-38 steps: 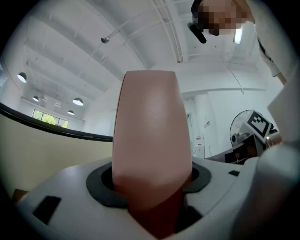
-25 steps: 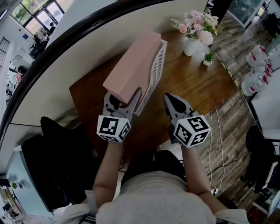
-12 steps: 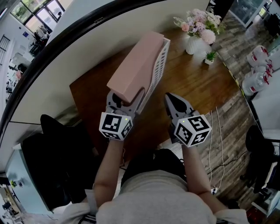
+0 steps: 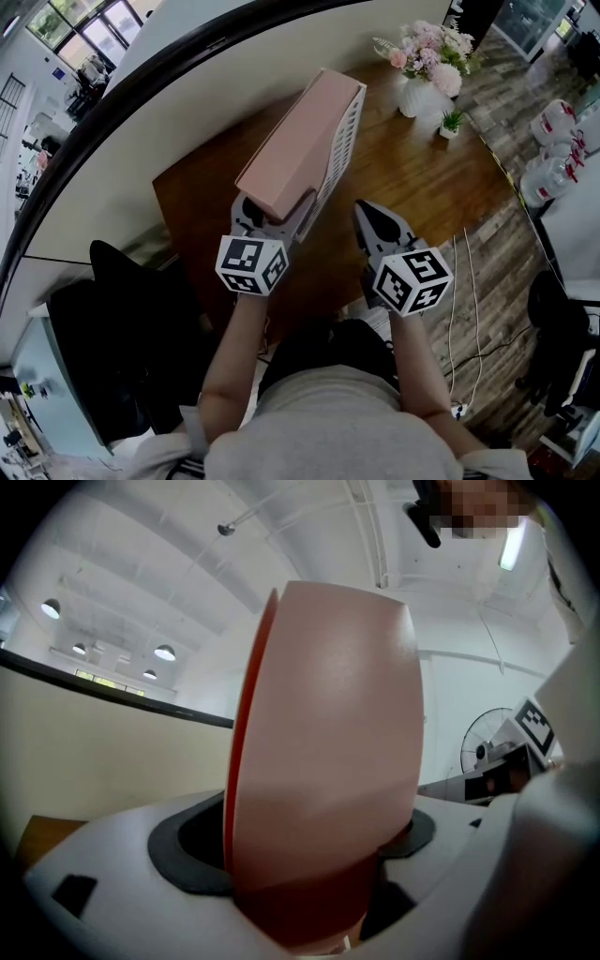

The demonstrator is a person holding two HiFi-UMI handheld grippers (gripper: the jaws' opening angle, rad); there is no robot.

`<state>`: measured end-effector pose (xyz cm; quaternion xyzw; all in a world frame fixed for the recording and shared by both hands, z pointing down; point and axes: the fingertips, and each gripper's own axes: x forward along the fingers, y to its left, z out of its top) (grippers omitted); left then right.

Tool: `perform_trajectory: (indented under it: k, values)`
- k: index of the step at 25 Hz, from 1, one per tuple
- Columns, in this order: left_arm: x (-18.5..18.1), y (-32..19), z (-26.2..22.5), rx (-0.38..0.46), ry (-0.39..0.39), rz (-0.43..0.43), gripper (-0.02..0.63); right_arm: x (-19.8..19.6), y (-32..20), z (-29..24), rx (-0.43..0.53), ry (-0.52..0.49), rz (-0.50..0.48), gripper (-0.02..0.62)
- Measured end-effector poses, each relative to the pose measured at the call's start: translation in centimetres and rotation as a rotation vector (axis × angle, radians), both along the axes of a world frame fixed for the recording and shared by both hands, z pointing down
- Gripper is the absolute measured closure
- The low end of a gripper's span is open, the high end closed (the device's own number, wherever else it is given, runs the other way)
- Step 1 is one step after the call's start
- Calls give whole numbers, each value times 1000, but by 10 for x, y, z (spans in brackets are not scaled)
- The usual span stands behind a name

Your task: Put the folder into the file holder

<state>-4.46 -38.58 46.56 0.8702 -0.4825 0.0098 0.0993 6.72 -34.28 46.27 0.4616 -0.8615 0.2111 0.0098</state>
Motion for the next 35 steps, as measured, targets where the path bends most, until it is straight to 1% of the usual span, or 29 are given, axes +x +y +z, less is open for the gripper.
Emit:
perform_trajectory:
  k: [6,7,8,12,14,16,24,35]
  values:
    - [-5,3,8,-52,10,-46,145,0,7,-3,7,-7,-4,586]
    - [-8,4,9,-63,13,-61,117,0,8,-4,9,-7,-5,586]
    - [-11,5,11,-72,16,-74,103,-1,10,-5,12,-7,-7,586]
    - [-16,14,9,-89,32,-81,95,-1,18,-9,23,-6,-9,586]
    - [-15,18,3,-75,43,-79,116,1,20,-11,27,-8,-6,586]
    - [-16,24,-2,-58,49,-89,124,3,22,-12,32,-8,-6,586]
    - [-10,51,-16,-46,30,-90,133,5,35,-26,63,9,-19,586]
    - [-16,73,-40,-21,83,-117,215,6,36,-47,116,25,-34,586]
